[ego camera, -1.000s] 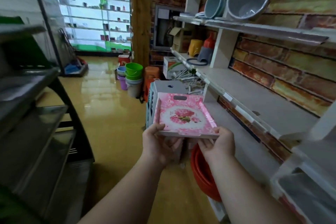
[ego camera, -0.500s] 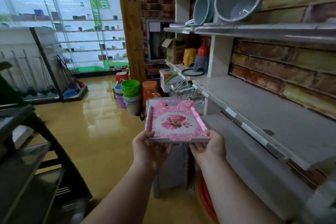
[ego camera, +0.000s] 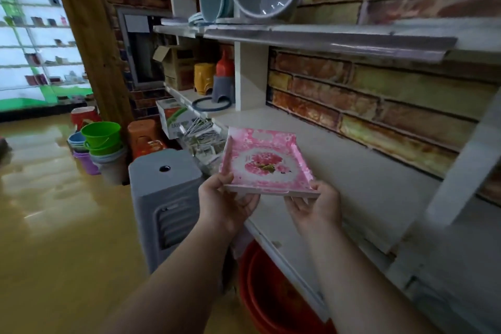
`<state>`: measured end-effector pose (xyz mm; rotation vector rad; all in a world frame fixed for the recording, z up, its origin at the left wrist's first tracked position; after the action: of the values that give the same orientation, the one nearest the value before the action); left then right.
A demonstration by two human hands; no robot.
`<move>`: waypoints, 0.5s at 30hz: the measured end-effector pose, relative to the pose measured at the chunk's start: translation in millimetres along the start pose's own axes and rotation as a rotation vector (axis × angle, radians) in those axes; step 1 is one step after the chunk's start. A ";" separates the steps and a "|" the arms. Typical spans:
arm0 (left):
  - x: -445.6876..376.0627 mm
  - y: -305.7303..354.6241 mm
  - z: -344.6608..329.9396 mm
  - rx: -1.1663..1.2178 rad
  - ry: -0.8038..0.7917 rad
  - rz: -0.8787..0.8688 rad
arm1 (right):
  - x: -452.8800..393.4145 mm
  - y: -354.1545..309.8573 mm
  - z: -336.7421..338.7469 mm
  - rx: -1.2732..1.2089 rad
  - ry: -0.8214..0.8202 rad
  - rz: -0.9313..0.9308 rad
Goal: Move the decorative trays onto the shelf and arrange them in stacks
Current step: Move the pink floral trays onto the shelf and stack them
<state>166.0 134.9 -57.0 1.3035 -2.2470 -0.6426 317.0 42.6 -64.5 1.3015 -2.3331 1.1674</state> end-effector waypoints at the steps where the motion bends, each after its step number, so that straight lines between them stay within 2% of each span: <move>1: -7.1 -6.8 -5.2 -0.006 -0.011 0.013 | -4.4 -6.9 1.8 -0.019 0.010 0.021; 8: -56.6 -47.7 -32.6 -0.070 -0.120 0.129 | -29.3 -41.0 19.2 -0.108 0.103 0.159; 15: -114.0 -77.5 -54.1 -0.163 -0.281 0.319 | -48.4 -54.4 24.4 -0.256 0.221 0.290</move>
<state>300.6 192.5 -78.9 0.7927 -2.4897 -0.9103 392.6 38.8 -77.3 0.7291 -2.4582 0.9850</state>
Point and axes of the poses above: each hand's wrist, its own x-axis away from the middle knuckle, its own z-axis out of the back of the hand, y = z × x, the point moved 3 cm from there along -x, towards the middle knuckle, and after that the axes turned 11 degrees about -z, right-handed, at the moved point
